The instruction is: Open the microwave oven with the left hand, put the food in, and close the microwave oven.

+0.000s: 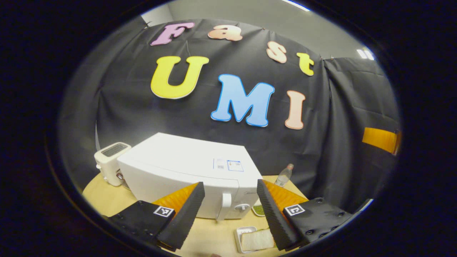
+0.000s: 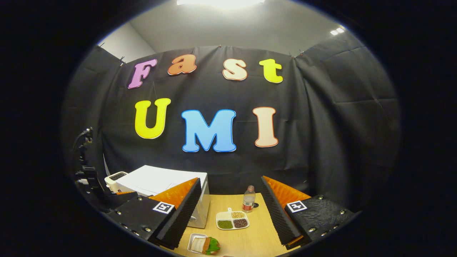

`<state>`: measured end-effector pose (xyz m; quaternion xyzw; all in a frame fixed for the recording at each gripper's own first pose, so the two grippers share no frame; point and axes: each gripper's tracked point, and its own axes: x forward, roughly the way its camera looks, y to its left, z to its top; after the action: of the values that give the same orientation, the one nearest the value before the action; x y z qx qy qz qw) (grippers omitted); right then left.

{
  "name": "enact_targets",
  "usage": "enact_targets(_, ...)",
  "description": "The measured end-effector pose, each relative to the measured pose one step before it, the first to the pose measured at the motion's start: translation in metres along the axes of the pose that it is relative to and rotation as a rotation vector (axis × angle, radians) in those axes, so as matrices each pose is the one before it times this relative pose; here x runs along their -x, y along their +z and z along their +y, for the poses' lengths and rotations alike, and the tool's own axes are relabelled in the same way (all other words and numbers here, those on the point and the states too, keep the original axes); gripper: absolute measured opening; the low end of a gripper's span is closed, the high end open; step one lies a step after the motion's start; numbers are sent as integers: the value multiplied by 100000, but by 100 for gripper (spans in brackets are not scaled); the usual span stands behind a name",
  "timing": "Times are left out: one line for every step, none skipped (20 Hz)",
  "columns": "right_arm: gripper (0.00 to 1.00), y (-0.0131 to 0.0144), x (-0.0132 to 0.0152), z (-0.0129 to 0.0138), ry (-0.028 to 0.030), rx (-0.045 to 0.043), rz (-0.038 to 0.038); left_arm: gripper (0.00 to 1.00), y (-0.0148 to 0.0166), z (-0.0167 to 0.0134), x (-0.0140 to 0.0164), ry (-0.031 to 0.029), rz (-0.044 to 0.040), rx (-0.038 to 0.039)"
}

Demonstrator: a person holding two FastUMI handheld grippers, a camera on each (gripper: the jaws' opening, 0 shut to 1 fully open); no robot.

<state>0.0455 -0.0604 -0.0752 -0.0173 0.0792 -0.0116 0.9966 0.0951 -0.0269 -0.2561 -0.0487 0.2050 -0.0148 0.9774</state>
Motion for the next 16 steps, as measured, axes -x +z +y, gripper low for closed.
enact_targets(98,-337,-30,-274,-338,197,902,96,-1354,301,-916,191,2433,425)
enact_targets(98,-356,-14,-272,-452,155,812,96,-1191,394,-925,1558,1754,57)
enact_targets(98,-226,6,-235,-395,86,624,97,-1322,333,-1110,1062,1663,-96)
enact_targets(98,-373,-66,-290,-598,78,497,97,-753,206,-832,191,897,-67)
enact_targets(98,-262,-35,-309,-794,-51,829,98,-760,82,-1008,175,1420,-161)
enact_targets(98,-457,-54,-145,-38,-435,908,98,-710,149,-1077,310,1450,-663)
enact_targets(98,-457,-65,-92,-96,-676,1105,96,-751,147,-1180,689,1833,-640)
enact_targets(98,-374,-67,-22,54,-717,1270,96,-976,67,-1090,8,1976,30)
enact_targets(98,-345,-126,65,189,-387,1147,94,-778,125,-982,114,1846,-84)
enact_targets(98,-362,-90,-4,101,218,1048,94,-939,250,-1036,976,2772,-52)
enact_targets(98,-269,-37,-23,-94,668,644,82,-1093,-120,-577,-1307,4464,1351)
enact_targets(98,9,-32,-36,-337,933,344,80,-880,-1316,-641,-5996,3571,3041)
enact_targets(98,13,18,86,-5,837,-124,65,412,-340,740,282,-1045,-1689)
enact_targets(99,66,49,96,131,468,-309,50,-256,-66,-461,-409,-302,-5276)
enact_targets(98,-41,-20,67,201,-99,-70,35,7,117,426,67,-740,-5647)
enact_targets(98,-19,-10,217,590,-460,207,31,53,55,-363,428,-964,-4715)
